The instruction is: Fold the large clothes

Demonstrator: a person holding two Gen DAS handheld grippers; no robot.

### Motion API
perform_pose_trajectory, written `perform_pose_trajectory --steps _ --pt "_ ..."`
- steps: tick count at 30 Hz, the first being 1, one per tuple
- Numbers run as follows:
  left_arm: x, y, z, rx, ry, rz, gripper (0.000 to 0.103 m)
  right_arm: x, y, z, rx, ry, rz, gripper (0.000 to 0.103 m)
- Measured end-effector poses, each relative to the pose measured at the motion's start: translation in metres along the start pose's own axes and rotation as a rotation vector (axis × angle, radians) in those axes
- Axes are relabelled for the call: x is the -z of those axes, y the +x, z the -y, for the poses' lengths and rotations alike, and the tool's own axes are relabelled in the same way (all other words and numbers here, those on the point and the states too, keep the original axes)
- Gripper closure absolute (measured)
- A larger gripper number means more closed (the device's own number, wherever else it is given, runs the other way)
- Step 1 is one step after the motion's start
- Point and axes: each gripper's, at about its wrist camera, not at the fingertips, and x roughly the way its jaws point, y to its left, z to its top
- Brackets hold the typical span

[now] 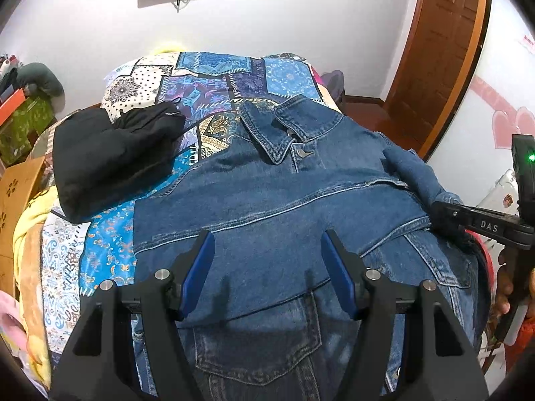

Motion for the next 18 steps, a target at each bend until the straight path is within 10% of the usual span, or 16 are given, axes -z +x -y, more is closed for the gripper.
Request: perform_pose_trajectory --steps 18 --pt "0.000 0.001 0.010 -0.001 0.010 -0.005 0.038 0.000 -0.068 0.007 0.084 0.005 0.188 0.043"
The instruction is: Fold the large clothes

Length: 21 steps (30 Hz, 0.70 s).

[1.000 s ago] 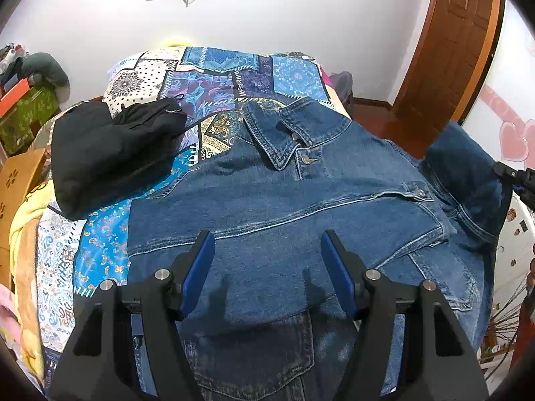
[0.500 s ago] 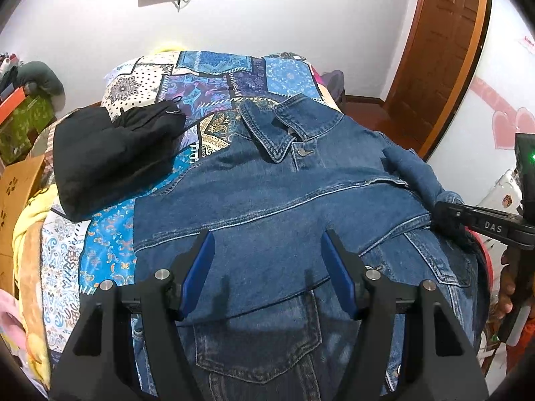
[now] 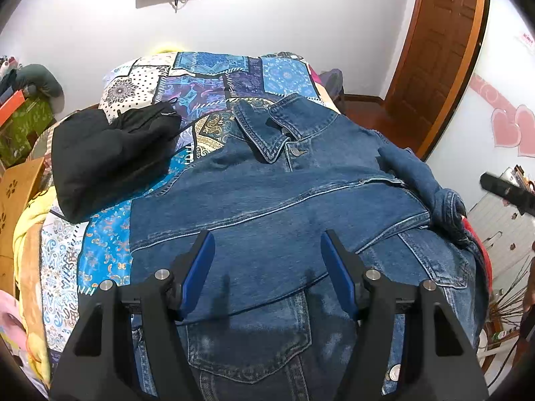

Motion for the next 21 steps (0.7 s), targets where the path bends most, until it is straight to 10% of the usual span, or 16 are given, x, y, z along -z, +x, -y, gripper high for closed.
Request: perform_pose_trajectory --steps 7,21 --pt "-0.001 0.009 0.007 -0.008 0.025 -0.016 0.038 -0.005 0.007 0.067 0.057 0.267 0.040 0.041" --pt "-0.003 0.031 0.012 -0.025 0.032 -0.064 0.038 0.033 0.084 0.152 -0.114 0.702 -0.197 0.040"
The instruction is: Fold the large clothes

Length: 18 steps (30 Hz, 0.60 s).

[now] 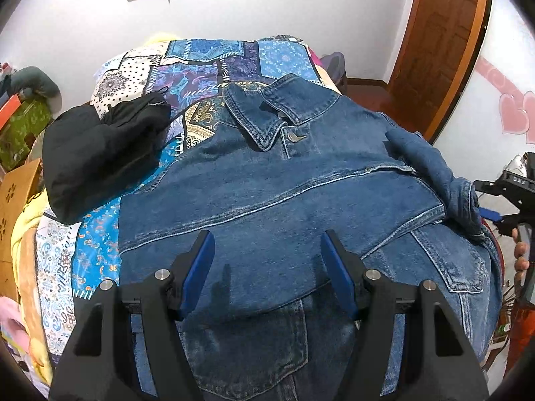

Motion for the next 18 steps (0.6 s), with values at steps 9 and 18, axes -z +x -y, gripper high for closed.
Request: perform_pose_trajectory --steps 9,18 --pt "0.000 -0.001 0.004 0.002 0.012 0.002 0.038 -0.016 0.009 0.000 0.053 0.010 0.030 0.064" --pt "0.001 -0.016 0.002 0.011 0.024 0.043 0.038 -0.015 -0.032 -0.049 0.077 -0.199 0.165 0.092"
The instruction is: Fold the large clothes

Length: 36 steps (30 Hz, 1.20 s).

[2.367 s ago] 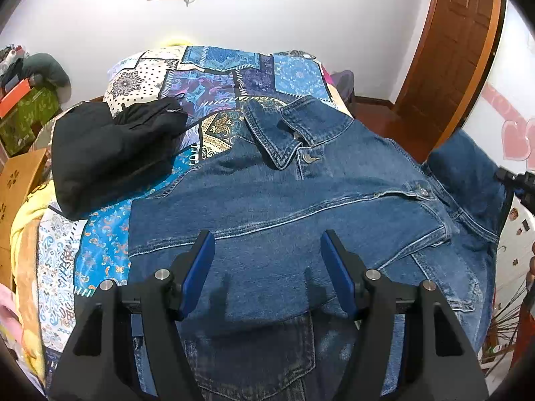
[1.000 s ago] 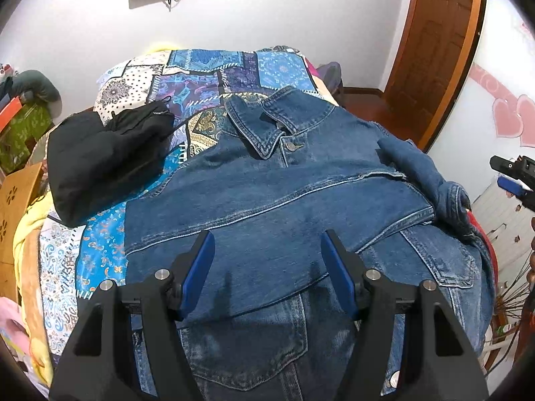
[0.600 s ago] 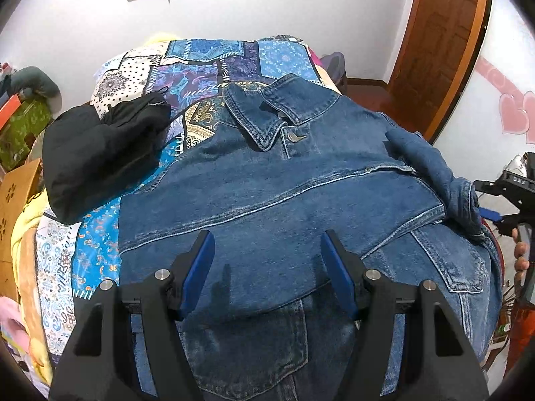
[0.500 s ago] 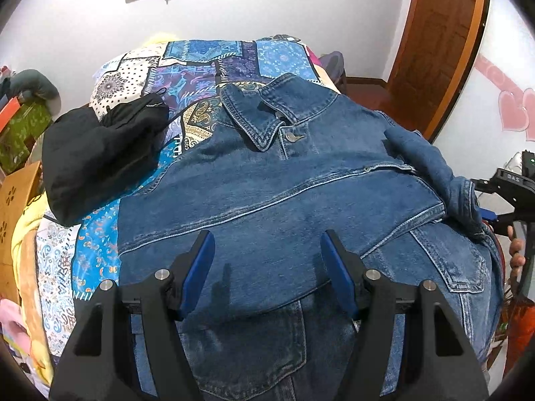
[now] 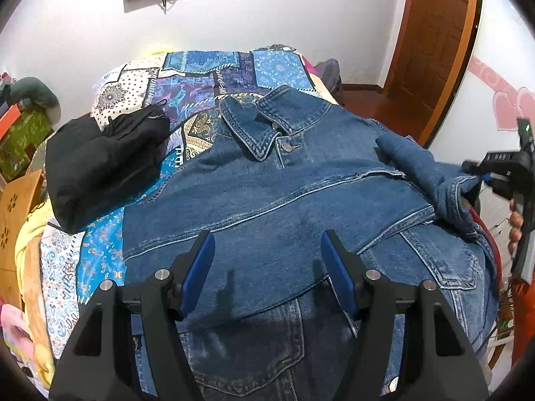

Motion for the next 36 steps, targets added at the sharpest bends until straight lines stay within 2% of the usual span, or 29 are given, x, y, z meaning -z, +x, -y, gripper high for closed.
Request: perform_pose_trajectory --steps 7,11,14,16,18,20,25,31,34,36 --pt "0.001 -0.014 -0.011 0.013 -0.027 0.030 0.038 -0.007 -0.056 -0.083 -0.100 -0.232 0.128 0.092" --pt "0.002 -0.024 -0.023 0.028 -0.055 0.057 0.038 0.006 -0.072 -0.138 -0.199 -0.362 0.121 0.092" --pt "0.002 -0.034 -0.033 0.042 -0.084 0.083 0.038 0.029 -0.068 -0.180 -0.283 -0.451 0.069 0.092" --pt "0.003 -0.042 -0.042 0.056 -0.099 0.098 0.038 0.046 -0.056 -0.199 -0.309 -0.483 0.028 0.092" --pt "0.005 -0.048 -0.050 0.054 -0.101 0.106 0.037 0.066 -0.036 -0.216 -0.333 -0.509 -0.048 0.093" --pt "0.010 -0.055 -0.057 0.043 -0.101 0.118 0.033 0.093 -0.005 -0.229 -0.347 -0.531 -0.162 0.093" --pt "0.024 -0.061 -0.079 0.038 -0.144 0.127 0.031 0.153 0.042 -0.237 -0.272 -0.591 -0.345 0.093" --pt "0.032 -0.056 -0.093 0.031 -0.184 0.102 0.031 0.185 0.060 -0.227 -0.159 -0.689 -0.421 0.089" --pt "0.031 -0.056 -0.092 0.029 -0.188 0.105 0.031 0.187 0.051 -0.228 -0.172 -0.725 -0.420 0.082" --pt "0.029 -0.056 -0.088 0.026 -0.179 0.104 0.031 0.185 0.047 -0.228 -0.191 -0.721 -0.435 0.072"
